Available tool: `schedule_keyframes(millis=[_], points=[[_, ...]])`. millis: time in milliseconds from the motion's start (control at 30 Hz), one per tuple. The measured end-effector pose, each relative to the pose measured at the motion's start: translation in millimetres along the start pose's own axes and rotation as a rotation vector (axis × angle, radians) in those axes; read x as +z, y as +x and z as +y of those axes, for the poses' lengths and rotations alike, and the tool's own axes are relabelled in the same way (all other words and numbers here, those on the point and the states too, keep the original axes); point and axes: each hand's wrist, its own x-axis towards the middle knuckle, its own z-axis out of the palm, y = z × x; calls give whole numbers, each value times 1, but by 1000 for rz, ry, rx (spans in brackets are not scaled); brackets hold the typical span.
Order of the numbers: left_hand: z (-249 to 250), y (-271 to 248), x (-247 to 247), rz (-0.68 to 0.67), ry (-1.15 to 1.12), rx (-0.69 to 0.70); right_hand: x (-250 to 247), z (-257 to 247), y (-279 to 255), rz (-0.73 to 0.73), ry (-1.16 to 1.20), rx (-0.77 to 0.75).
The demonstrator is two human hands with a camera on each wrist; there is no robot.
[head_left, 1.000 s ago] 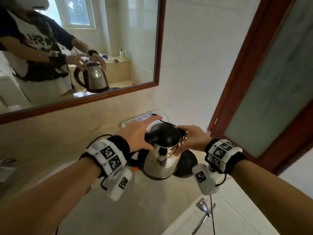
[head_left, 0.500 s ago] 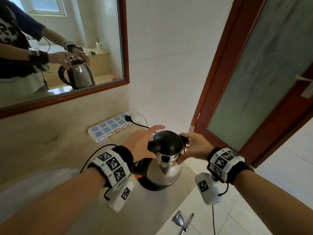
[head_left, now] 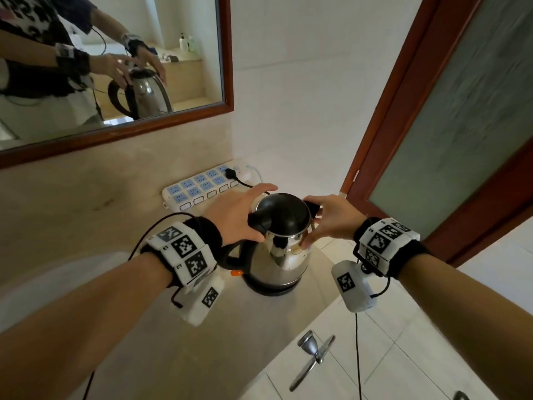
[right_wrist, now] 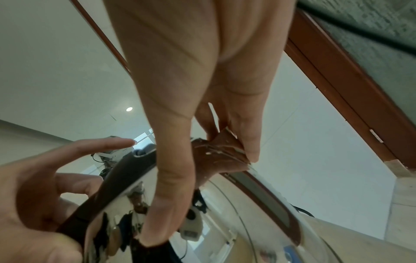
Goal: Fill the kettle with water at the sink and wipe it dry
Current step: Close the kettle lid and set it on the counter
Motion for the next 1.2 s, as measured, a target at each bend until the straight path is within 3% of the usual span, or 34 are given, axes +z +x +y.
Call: schedule_keyframes(millis=[300, 500, 567, 700, 933, 1033, 1100, 1200], points=[[-1, -16, 11, 40, -38, -104, 6, 1, 4, -96, -26, 1], [0, -21, 7, -36, -89, -205, 8, -1, -5, -97, -83, 90], [4, -25, 4, -63, -167, -260, 14, -4, -19, -32, -48, 120], [18, -33, 7, -117, -323, -291, 54, -11, -43, 57, 192, 14], [42, -44, 3, -235, -779, -491, 99, -25, -47, 225, 150, 65], [42, -45, -1, -301, -883, -561, 94, -24, -41, 200, 152, 70], [38, -44, -3, -232, -848, -507, 86, -23, -41, 126, 161, 63], [31, -39, -1, -19, -288, -195, 66, -17, -46, -32, 164, 50]])
